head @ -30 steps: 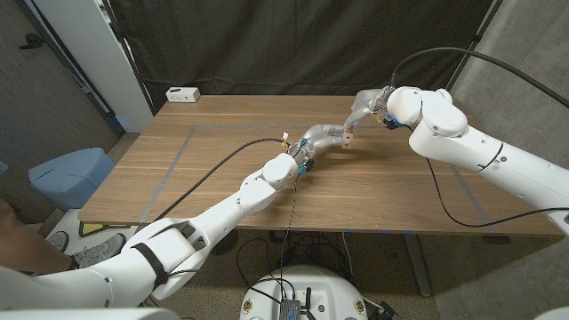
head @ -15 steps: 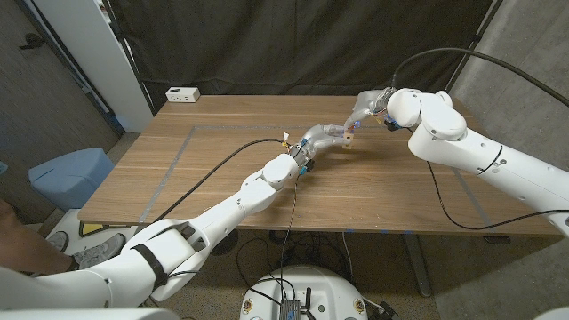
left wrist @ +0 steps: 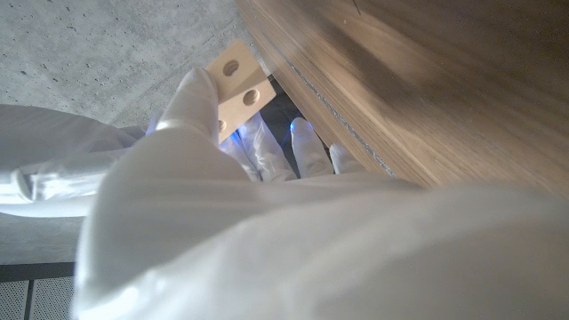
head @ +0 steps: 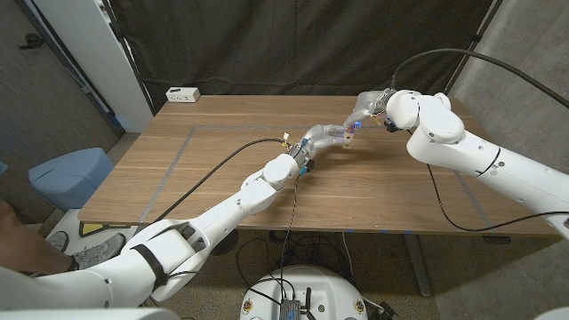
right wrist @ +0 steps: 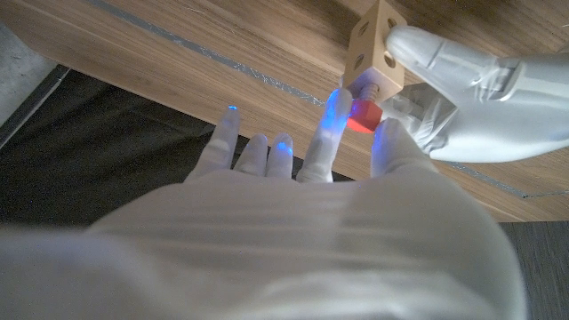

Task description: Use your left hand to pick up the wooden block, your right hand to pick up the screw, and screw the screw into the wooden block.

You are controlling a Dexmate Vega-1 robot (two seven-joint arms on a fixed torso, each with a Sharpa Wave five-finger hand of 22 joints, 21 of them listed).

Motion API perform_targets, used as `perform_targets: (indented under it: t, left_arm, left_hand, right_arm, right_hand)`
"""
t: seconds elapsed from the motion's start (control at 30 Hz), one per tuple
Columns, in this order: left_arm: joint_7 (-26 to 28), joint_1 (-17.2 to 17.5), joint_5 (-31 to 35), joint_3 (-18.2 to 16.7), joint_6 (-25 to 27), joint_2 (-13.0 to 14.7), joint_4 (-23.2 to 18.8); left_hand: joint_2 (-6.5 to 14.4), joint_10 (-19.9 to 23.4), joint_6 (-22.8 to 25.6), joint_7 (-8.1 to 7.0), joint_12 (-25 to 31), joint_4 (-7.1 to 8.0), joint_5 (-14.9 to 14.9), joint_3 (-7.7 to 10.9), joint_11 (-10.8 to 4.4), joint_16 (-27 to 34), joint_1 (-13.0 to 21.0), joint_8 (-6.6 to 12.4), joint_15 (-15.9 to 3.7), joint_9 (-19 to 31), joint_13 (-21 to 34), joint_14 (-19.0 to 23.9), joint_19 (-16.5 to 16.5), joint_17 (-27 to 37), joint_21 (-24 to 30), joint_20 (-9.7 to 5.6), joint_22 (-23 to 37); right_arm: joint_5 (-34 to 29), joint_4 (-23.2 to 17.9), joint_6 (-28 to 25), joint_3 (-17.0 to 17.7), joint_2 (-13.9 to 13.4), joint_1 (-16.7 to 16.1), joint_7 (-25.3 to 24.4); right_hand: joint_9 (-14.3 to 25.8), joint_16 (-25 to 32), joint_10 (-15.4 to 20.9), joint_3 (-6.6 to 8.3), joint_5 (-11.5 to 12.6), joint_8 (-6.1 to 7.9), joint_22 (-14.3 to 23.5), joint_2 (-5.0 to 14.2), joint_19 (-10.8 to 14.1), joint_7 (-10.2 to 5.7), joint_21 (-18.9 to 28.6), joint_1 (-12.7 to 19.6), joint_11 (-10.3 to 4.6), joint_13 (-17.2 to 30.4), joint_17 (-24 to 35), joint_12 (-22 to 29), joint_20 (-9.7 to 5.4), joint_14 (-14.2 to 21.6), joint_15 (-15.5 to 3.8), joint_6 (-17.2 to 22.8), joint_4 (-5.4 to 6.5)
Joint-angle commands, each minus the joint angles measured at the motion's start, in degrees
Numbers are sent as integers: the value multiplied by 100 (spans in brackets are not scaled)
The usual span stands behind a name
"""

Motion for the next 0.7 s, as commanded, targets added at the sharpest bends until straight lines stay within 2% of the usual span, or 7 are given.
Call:
perform_targets:
  t: [0.03, 0.17, 0.2, 0.3, 0.4, 0.53, 0.7]
  left_arm:
    - [14, 10, -3, -6, -12, 0, -2]
    - [21, 16, 0, -9, -23, 4, -6]
    - [23, 20, -3, -11, -24, 4, -8]
    - [34, 35, -3, -16, -11, 16, -38]
    - [44, 49, -4, -20, 3, 27, -66]
    - [56, 67, 4, -20, 7, 38, -97]
    - [70, 89, 5, -22, 14, 46, -132]
  left_hand:
    - [430, 98, 356, 33, 54, 35, 37, 73, -34, -34, -225, 40, -572, 19, 963, 57, -5, 4, 45, 25, 28]
    - [428, 104, 357, 32, 56, 31, 39, 78, -33, -38, -222, 40, -572, 19, 965, 59, -5, 1, 46, 28, 28]
    - [435, 106, 364, 34, 57, 34, 40, 79, -33, -36, -224, 43, -574, 19, 966, 61, -3, 3, 47, 23, 28]
    - [435, 105, 362, 34, 56, 37, 40, 77, -33, -36, -230, 42, -563, 19, 967, 59, -1, 6, 48, 21, 28]
    - [437, 105, 364, 35, 54, 36, 41, 79, -34, -35, -230, 43, -562, 19, 966, 60, -2, 7, 47, 24, 28]
    - [440, 107, 354, 38, 53, 35, 42, 83, -34, -37, -230, 39, -558, 19, 966, 62, -5, 6, 46, 24, 28]
    - [439, 109, 354, 29, 51, 36, 43, 84, -33, -38, -234, 38, -562, 19, 965, 65, -6, 6, 46, 28, 28]
  right_arm:
    - [-141, 56, -16, -41, 92, -11, -18]
    - [-233, 74, -35, -76, 127, -9, -26]
    - [-244, 76, -34, -74, 134, -18, -37]
    - [-322, 78, -63, -86, 158, -45, -84]
    - [-380, 74, -81, -89, 174, -68, -100]
    - [-457, 50, -104, -109, 170, -60, -16]
    - [-529, -8, -107, -116, 129, -33, 168]
  right_hand:
    - [65, 20, 125, -113, 66, 90, 19, -62, 51, 36, -1, -204, 1, 1, 15, 20, -8, 84, -18, 126, 48]
    - [111, 21, 221, -150, 110, 185, 19, -63, 67, 37, -1, -259, -46, 0, 13, 29, -14, 109, -37, 279, 51]
    - [122, 24, 269, -157, 126, 224, 19, -55, 74, 39, -1, -266, -95, 0, 12, 36, -21, 127, -54, 357, 46]
    - [113, 41, 374, -155, 155, 297, 19, -11, 127, 34, 13, -254, -97, -2, 10, 49, -71, 190, -111, 552, 27]
    - [85, 47, 442, -153, 171, 332, 19, 10, 147, 25, 14, -235, -154, -3, 6, 54, -78, 228, -141, 686, 5]
    - [29, 51, 483, -154, 180, 302, 19, 18, 151, 26, 10, -224, -174, -4, 3, 54, -95, 257, -155, 701, -12]
    - [-69, 1, 371, -246, 187, 117, 20, -53, 74, -11, -25, -338, -95, -3, 9, -34, -53, 167, -93, 353, -10]
